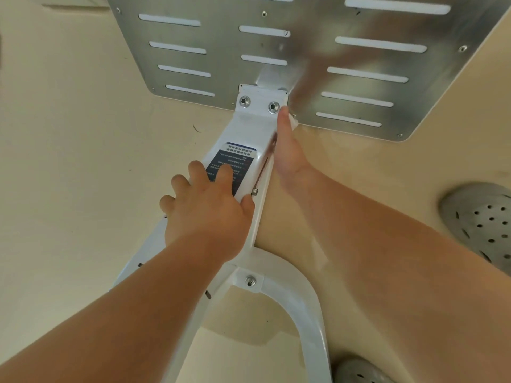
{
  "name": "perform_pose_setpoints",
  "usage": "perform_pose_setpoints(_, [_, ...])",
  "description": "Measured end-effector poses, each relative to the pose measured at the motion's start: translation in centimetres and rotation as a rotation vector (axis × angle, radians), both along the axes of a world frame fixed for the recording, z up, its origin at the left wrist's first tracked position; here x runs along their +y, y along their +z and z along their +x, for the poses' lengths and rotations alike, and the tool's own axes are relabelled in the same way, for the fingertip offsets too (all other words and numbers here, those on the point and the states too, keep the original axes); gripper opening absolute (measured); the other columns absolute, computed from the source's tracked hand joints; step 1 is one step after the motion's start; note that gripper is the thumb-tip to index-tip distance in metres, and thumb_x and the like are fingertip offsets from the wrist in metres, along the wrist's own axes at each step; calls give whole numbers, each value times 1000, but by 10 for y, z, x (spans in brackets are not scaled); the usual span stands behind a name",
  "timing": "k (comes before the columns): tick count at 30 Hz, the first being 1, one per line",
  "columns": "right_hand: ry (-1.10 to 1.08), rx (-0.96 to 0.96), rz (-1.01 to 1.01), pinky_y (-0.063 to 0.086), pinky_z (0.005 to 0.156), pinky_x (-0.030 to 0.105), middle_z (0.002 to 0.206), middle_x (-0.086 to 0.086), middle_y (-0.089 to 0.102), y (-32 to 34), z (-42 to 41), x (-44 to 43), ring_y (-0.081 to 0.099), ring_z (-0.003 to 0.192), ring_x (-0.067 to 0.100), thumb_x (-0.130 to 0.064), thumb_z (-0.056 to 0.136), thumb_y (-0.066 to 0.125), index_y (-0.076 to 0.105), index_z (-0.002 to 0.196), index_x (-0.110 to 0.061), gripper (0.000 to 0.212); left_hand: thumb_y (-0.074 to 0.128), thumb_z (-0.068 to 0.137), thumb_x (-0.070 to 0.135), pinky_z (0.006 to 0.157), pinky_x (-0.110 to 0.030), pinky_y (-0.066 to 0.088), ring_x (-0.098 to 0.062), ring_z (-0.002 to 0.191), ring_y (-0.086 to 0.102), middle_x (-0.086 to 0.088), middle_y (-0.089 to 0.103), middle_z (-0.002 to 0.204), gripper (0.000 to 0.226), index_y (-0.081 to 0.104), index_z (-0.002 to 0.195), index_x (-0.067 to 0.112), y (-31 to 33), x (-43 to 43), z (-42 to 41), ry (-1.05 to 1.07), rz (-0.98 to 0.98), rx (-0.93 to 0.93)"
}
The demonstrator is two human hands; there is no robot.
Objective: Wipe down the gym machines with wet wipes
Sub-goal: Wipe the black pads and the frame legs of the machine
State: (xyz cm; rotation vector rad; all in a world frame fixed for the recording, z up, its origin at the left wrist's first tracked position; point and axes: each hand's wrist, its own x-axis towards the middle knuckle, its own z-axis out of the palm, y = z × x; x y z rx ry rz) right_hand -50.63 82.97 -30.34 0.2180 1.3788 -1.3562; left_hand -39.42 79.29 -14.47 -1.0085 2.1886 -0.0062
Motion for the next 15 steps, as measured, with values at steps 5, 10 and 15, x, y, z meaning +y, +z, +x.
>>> perform_pose_setpoints(5, [13, -37, -60, 27, 115, 22, 135, -20, 62, -16, 9, 25, 51, 122, -10, -76, 99, 16, 55, 145, -34, 72, 35, 96, 57, 80, -44, 33, -27, 95, 27, -8, 31, 122, 48, 34, 132, 25, -3, 0, -1, -11, 0, 6])
perform_pose_setpoints(10, [100, -232, -88, 11, 127, 37, 160, -20, 37, -14, 55, 57, 30, 147, 0, -86, 88, 12, 30, 160, -35, 90, 36, 96, 56, 84, -47, 38, -27, 96, 29, -7, 31, 117, 46, 37, 128, 24, -2, -1, -1, 4, -1, 8])
perform_pose_setpoints(15, [64, -295, -120, 9, 129, 39, 164, -19, 32, -12, 58, 58, 27, 150, 1, -98, 71, 21, 26, 162, -33, 112, 37, 96, 56, 82, -45, 36, -27, 96, 29, -3, 23, 109, 45, 37, 128, 25, -1, 3, -2, 8, 4, 12])
